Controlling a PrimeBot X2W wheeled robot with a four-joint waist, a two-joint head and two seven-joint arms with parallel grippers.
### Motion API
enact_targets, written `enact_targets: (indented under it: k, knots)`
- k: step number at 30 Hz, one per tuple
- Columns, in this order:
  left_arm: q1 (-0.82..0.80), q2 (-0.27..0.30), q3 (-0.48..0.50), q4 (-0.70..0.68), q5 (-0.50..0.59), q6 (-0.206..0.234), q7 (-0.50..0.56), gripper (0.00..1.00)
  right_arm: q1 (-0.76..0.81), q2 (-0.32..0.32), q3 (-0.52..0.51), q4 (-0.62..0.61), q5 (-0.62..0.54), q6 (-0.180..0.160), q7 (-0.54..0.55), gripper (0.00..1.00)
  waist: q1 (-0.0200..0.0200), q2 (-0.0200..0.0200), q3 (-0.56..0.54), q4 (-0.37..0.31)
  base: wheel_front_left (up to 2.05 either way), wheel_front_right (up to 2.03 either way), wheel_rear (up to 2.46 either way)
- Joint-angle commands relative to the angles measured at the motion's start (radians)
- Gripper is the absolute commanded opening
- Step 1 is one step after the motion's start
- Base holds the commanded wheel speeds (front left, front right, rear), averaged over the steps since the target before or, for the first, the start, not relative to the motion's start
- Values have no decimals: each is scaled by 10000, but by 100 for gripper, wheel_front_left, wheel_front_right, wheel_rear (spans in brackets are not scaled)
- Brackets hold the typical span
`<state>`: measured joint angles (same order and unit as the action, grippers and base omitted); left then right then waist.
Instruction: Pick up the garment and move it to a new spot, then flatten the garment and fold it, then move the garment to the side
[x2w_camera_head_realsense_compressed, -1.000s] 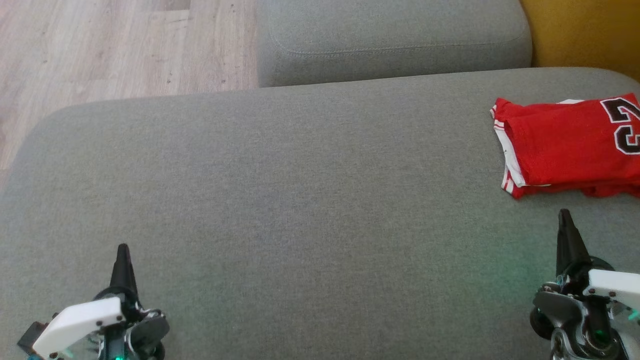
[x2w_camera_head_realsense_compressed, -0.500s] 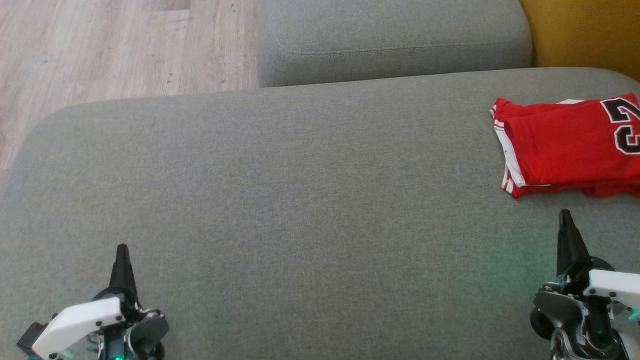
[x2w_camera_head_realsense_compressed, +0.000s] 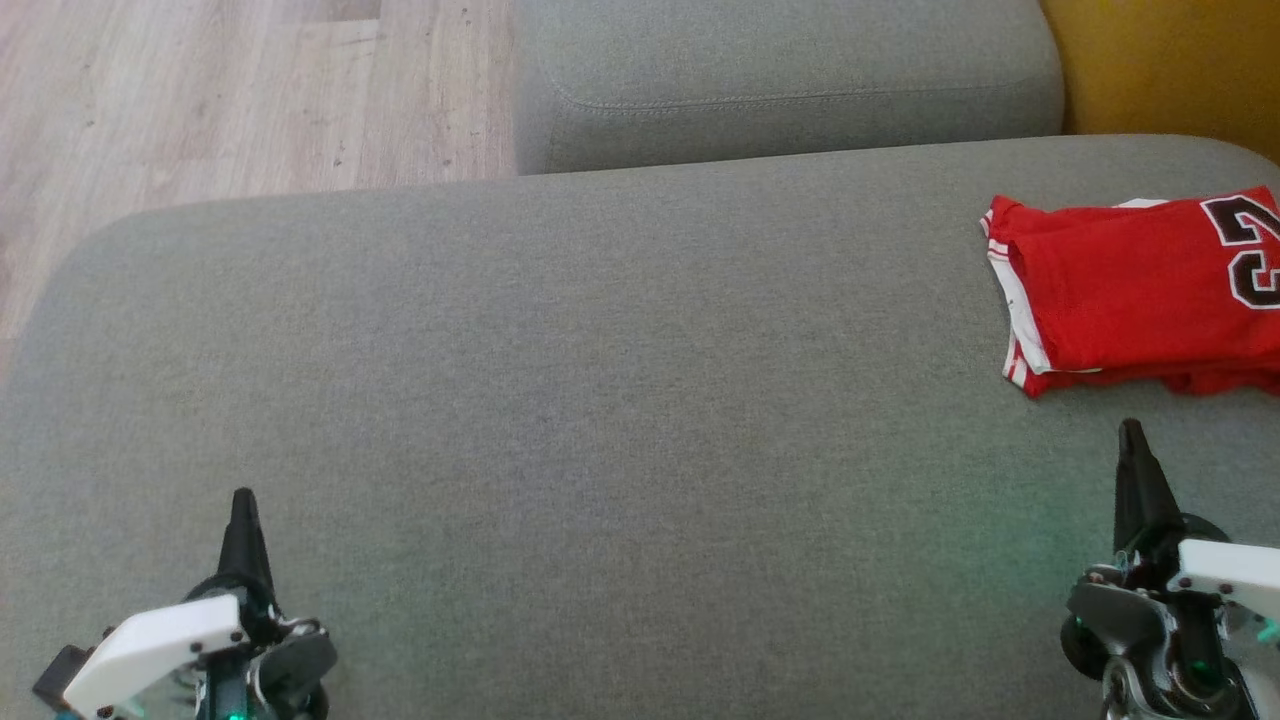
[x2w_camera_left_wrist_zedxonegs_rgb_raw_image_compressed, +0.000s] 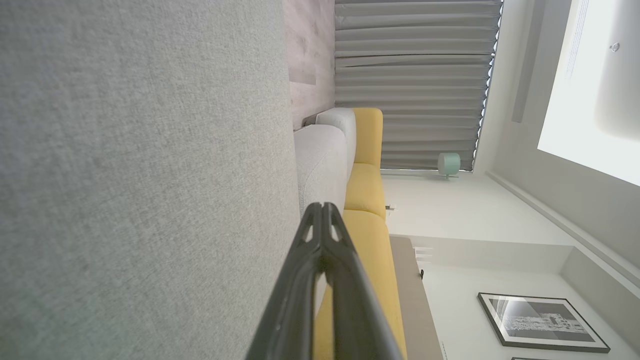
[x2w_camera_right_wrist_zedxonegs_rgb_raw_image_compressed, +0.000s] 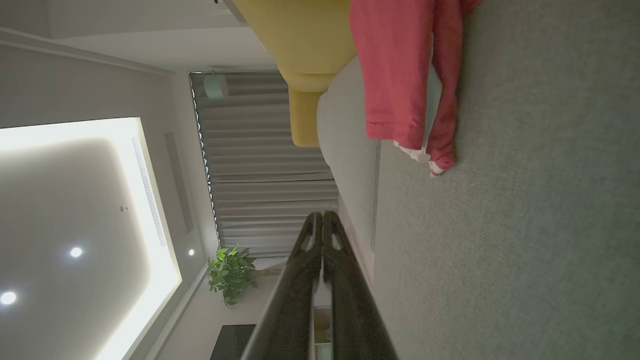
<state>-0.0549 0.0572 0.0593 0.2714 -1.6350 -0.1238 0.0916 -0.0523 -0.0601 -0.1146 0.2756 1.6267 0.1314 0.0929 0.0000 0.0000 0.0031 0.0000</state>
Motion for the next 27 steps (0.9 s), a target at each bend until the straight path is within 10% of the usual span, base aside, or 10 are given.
enact_targets:
  k: [1, 27]
  knots:
    - [-514, 73, 350, -271, 102, -69, 60, 0, -541, -20, 169, -318, -48, -7, 74, 0, 0, 0, 0, 0, 0, 0, 0]
    - [-519, 30, 410, -269, 152, -69, 109, 0, -546, 16, 117, -315, -91, -7, 115, 0, 0, 0, 0, 0, 0, 0, 0]
